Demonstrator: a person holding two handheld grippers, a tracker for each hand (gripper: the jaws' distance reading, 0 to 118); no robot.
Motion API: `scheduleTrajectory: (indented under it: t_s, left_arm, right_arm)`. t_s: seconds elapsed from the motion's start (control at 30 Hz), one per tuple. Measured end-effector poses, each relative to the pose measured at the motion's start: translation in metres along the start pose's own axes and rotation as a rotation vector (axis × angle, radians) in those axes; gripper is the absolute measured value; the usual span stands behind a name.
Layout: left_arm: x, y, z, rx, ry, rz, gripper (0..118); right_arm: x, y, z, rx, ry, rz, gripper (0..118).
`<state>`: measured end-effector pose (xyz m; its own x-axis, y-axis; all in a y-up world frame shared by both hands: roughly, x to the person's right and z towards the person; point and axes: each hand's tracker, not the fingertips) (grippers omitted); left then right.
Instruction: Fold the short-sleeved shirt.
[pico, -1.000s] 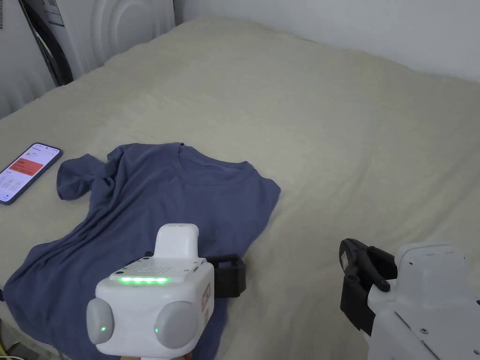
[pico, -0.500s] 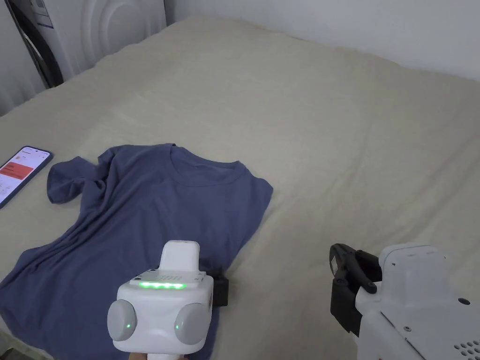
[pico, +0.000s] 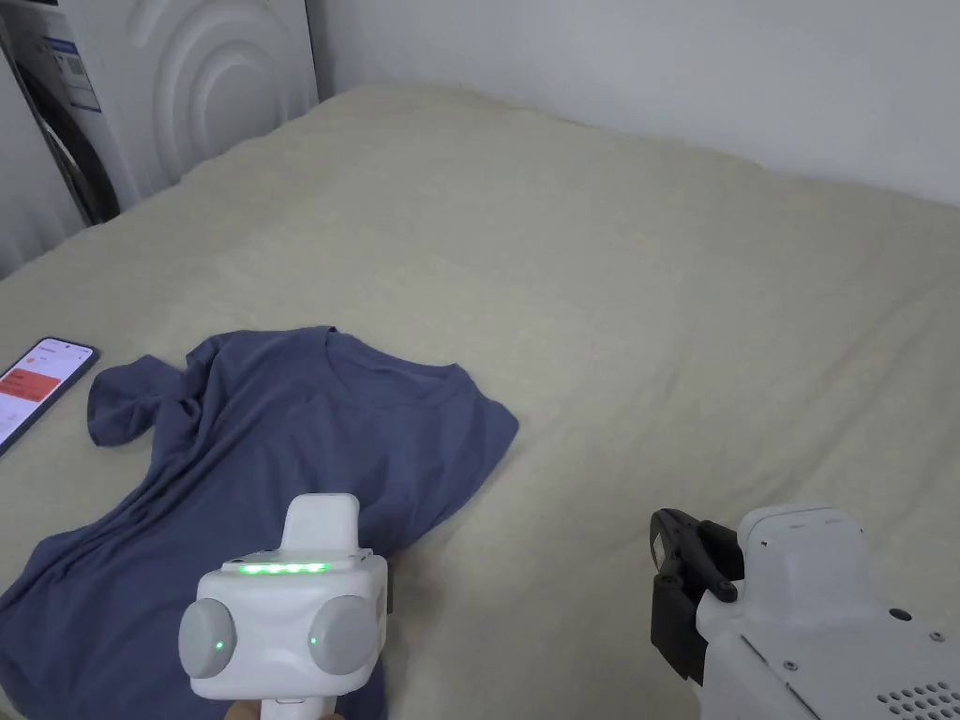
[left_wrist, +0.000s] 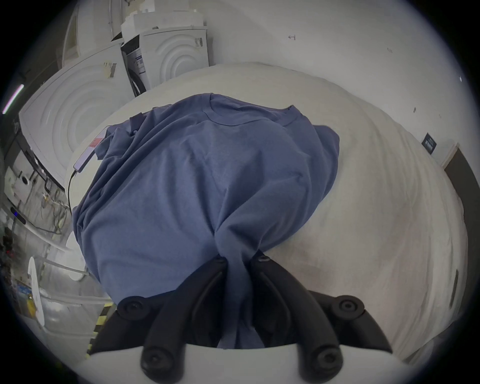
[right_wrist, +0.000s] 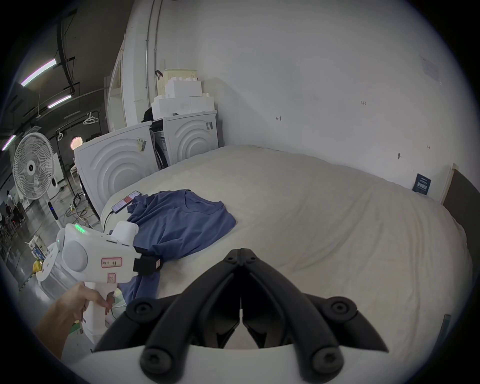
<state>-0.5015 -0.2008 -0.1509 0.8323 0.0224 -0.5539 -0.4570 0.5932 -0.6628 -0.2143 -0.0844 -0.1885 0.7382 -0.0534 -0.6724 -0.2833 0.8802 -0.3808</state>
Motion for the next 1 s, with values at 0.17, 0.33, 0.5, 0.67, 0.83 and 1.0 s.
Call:
scheduleTrajectory:
  t_s: [0.17,0.33,0.5,0.67,0.83,1.0]
  left_arm:
    - [-0.004,0.012,0.031,0.037,-0.014,0.002,11]
    - [-0.003,0.035,0.082,0.128,-0.04,-0.008,11]
    - [0.017,0.066,0.152,0.293,-0.035,-0.09,11]
    - [0.062,0.091,0.222,0.437,-0.136,-0.168,11]
    - [0.128,0.101,0.28,0.548,-0.294,-0.288,11]
    - [0.208,0.092,0.306,0.584,-0.421,-0.423,11]
  right_arm:
    - [0.01,0.006,0.016,0.033,-0.026,-0.01,2]
    - [0.027,0.014,0.046,0.076,-0.048,-0.044,2]
    - [0.043,0.019,0.081,0.131,-0.09,-0.054,2]
    - [0.063,0.021,0.121,0.187,-0.147,-0.066,2]
    - [0.086,0.02,0.165,0.242,-0.221,-0.077,2]
    - [0.113,0.011,0.208,0.275,-0.323,-0.099,2]
